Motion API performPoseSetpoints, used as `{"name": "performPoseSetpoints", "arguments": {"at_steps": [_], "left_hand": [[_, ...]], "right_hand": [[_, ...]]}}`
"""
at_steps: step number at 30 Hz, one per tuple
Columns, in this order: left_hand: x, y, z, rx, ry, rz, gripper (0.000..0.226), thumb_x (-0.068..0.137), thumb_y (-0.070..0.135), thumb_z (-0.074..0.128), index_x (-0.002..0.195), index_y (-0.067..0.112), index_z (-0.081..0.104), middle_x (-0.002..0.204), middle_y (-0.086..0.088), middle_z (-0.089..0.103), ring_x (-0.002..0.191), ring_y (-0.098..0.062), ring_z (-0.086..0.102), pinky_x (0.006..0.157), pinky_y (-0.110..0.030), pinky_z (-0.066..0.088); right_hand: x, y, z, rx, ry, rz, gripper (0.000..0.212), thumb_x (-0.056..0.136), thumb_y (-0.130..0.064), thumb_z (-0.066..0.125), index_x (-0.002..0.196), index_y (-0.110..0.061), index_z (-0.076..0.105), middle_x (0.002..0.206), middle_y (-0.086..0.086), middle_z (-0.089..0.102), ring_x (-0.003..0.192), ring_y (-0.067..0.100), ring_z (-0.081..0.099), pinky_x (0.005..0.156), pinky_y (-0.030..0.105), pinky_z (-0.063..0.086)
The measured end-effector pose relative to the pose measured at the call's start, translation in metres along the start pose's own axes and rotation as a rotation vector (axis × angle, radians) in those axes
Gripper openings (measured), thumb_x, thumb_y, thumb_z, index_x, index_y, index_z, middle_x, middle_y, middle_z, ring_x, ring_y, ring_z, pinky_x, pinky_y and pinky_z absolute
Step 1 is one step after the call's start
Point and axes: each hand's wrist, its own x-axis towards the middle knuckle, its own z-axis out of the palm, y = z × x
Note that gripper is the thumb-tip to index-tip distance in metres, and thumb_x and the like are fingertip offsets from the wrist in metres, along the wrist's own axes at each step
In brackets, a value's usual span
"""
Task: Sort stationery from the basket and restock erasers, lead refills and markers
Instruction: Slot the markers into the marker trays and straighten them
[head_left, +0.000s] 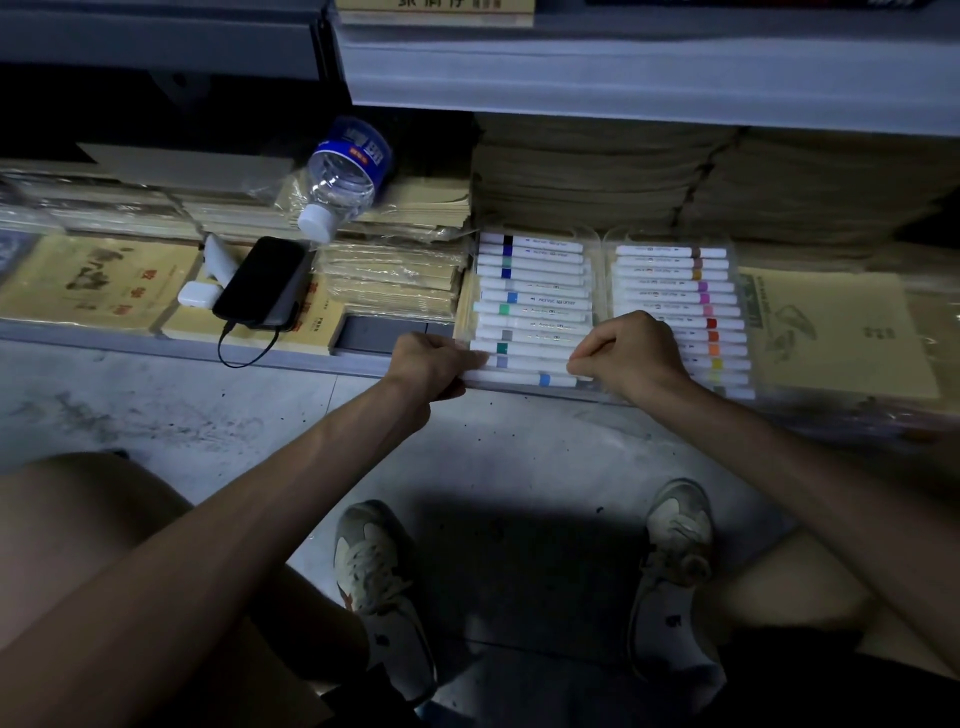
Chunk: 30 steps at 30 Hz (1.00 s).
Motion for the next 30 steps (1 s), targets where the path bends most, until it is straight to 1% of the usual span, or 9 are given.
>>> {"name": "performPoseSetpoints", "arguments": {"at_steps": [2, 5, 8, 11, 13, 17, 23, 27, 30], "left_hand": [[-0.002, 0.0, 0.0, 0.0, 0.001, 0.004, 0.039, 0.078, 0.012, 0.087, 0.11, -0.001, 0.07, 0.097, -0.009, 0.069, 0.079, -0.019, 0.066, 0.071, -0.029, 0.063], [-0.004, 0.0, 0.0, -0.027, -0.008, 0.004, 0.04, 0.078, 0.015, 0.087, 0.111, -0.001, 0.069, 0.103, -0.013, 0.07, 0.08, -0.021, 0.067, 0.071, -0.031, 0.064], [-0.009, -0.001, -0.004, -0.005, -0.044, -0.008, 0.046, 0.079, 0.028, 0.087, 0.113, 0.002, 0.067, 0.103, -0.012, 0.071, 0.081, -0.022, 0.07, 0.07, -0.032, 0.064], [-0.016, -0.004, -0.009, 0.097, -0.037, -0.014, 0.053, 0.078, 0.042, 0.085, 0.112, 0.006, 0.066, 0.103, -0.013, 0.073, 0.081, -0.022, 0.072, 0.064, -0.031, 0.064], [-0.019, -0.007, -0.011, 0.119, -0.037, -0.031, 0.054, 0.079, 0.045, 0.084, 0.111, 0.006, 0.066, 0.099, -0.013, 0.073, 0.075, -0.021, 0.072, 0.058, -0.027, 0.061], [-0.026, -0.007, -0.013, 0.022, -0.065, -0.1, 0.045, 0.081, 0.03, 0.085, 0.108, -0.001, 0.068, 0.077, -0.011, 0.068, 0.055, -0.017, 0.061, 0.053, -0.024, 0.053], [-0.03, 0.002, -0.021, -0.052, -0.045, -0.097, 0.033, 0.084, 0.01, 0.081, 0.107, -0.012, 0.071, 0.082, -0.02, 0.075, 0.059, -0.018, 0.071, 0.058, -0.024, 0.062], [-0.043, 0.013, -0.031, -0.011, -0.021, 0.003, 0.025, 0.085, 0.01, 0.08, 0.099, -0.009, 0.072, 0.07, -0.015, 0.074, 0.054, -0.015, 0.07, 0.057, -0.023, 0.062], [-0.052, 0.026, -0.037, 0.049, -0.016, 0.192, 0.024, 0.088, 0.013, 0.078, 0.097, -0.008, 0.073, 0.069, -0.012, 0.071, 0.054, -0.014, 0.066, 0.056, -0.023, 0.059]], "right_hand": [[-0.001, -0.001, 0.0, -0.007, 0.012, 0.012, 0.016, 0.07, -0.016, 0.09, 0.068, -0.024, 0.077, 0.072, -0.011, 0.072, 0.077, 0.008, 0.07, 0.078, 0.029, 0.059], [-0.004, -0.003, 0.0, -0.031, 0.015, -0.015, 0.021, 0.073, -0.016, 0.088, 0.067, -0.027, 0.071, 0.071, -0.013, 0.069, 0.081, 0.01, 0.07, 0.077, 0.028, 0.056], [-0.011, -0.005, -0.002, -0.073, 0.024, -0.067, 0.013, 0.078, -0.014, 0.083, 0.073, -0.023, 0.074, 0.074, -0.012, 0.07, 0.083, 0.011, 0.069, 0.081, 0.03, 0.057], [-0.018, -0.004, -0.004, -0.109, 0.02, -0.139, 0.007, 0.081, -0.011, 0.078, 0.08, -0.018, 0.078, 0.069, -0.016, 0.065, 0.08, 0.011, 0.069, 0.079, 0.032, 0.058], [-0.023, -0.002, -0.004, -0.139, 0.024, -0.195, 0.009, 0.083, -0.009, 0.074, 0.082, -0.018, 0.078, 0.068, -0.019, 0.062, 0.077, 0.01, 0.067, 0.076, 0.033, 0.059], [-0.027, 0.0, -0.003, -0.185, 0.038, -0.225, 0.013, 0.084, -0.009, 0.07, 0.081, -0.019, 0.077, 0.07, -0.016, 0.064, 0.077, 0.013, 0.067, 0.074, 0.036, 0.06], [-0.031, -0.006, -0.003, -0.231, 0.056, -0.29, 0.014, 0.084, -0.009, 0.071, 0.082, -0.023, 0.076, 0.084, -0.006, 0.072, 0.081, 0.017, 0.068, 0.077, 0.039, 0.059], [-0.033, -0.013, -0.005, -0.236, 0.095, -0.34, 0.012, 0.084, -0.009, 0.073, 0.086, -0.021, 0.076, 0.092, -0.003, 0.071, 0.084, 0.017, 0.067, 0.077, 0.038, 0.059], [-0.034, -0.03, -0.008, -0.161, 0.14, -0.403, 0.007, 0.085, -0.016, 0.075, 0.088, -0.021, 0.078, 0.09, -0.008, 0.068, 0.079, 0.007, 0.062, 0.074, 0.027, 0.053]]}}
